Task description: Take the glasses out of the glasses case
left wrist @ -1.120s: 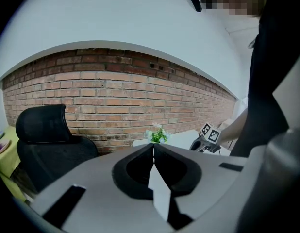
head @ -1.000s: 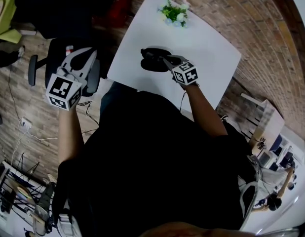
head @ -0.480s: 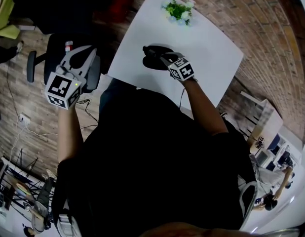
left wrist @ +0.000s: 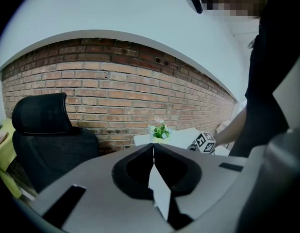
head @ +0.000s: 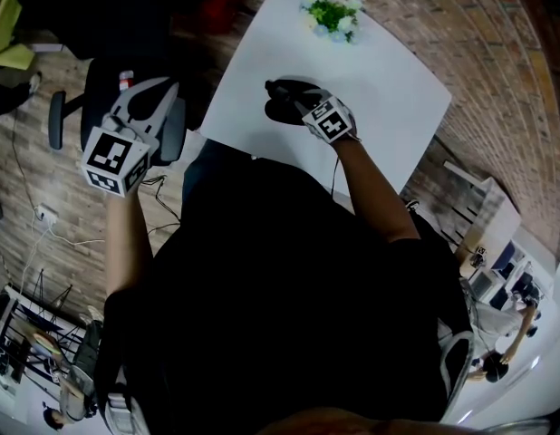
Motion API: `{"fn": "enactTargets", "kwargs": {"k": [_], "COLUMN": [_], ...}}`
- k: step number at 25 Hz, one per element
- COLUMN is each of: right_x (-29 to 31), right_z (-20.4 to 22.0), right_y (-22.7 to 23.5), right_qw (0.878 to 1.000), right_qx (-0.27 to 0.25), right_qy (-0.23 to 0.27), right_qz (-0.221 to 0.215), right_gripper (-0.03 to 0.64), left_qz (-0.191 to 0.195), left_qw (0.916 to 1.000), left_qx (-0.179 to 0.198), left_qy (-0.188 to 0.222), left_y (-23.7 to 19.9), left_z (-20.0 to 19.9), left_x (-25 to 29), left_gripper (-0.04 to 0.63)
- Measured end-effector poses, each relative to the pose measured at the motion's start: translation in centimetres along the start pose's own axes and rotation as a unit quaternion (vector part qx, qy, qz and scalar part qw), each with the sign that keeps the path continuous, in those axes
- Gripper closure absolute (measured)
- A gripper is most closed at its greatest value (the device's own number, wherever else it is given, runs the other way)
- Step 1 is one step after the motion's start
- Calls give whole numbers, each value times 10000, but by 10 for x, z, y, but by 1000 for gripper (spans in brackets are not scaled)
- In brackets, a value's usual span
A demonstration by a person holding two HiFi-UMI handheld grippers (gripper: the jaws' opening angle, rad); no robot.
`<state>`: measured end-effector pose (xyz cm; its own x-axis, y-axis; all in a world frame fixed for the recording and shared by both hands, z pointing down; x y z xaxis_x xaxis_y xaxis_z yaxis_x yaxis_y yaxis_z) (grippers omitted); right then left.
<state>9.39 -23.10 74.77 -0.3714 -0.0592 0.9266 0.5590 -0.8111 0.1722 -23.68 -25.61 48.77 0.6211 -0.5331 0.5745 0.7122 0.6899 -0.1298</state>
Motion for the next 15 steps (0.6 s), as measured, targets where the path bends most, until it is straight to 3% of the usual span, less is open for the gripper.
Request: {"fn": "enactTargets", "kwargs": {"k": [15], "right_x": [26], "right_z": [1], "right_y": [2], "right_qw": [9983], "right_qx": [-379], "right_qy": [-422], "right_qz": [99], "right_gripper": [540], "left_qz": [79], "left_qw": [10000], "left_qx": [38], "left_qy": [-25], "left_y": [-5], "left_z": [-3], "left_x": [9], "left_gripper": [584]}}
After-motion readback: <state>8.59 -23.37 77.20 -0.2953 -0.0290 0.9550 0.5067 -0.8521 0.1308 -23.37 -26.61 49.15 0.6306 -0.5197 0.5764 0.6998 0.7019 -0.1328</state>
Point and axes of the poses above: the fingertips, and each gripper's own axes: x forward along the fingers, y to its right, z out of its underside, the point moved 6 cm from there along -x, backward along the fingers, and after that the axes turned 6 degrees about -y, right-handed, at the moved point
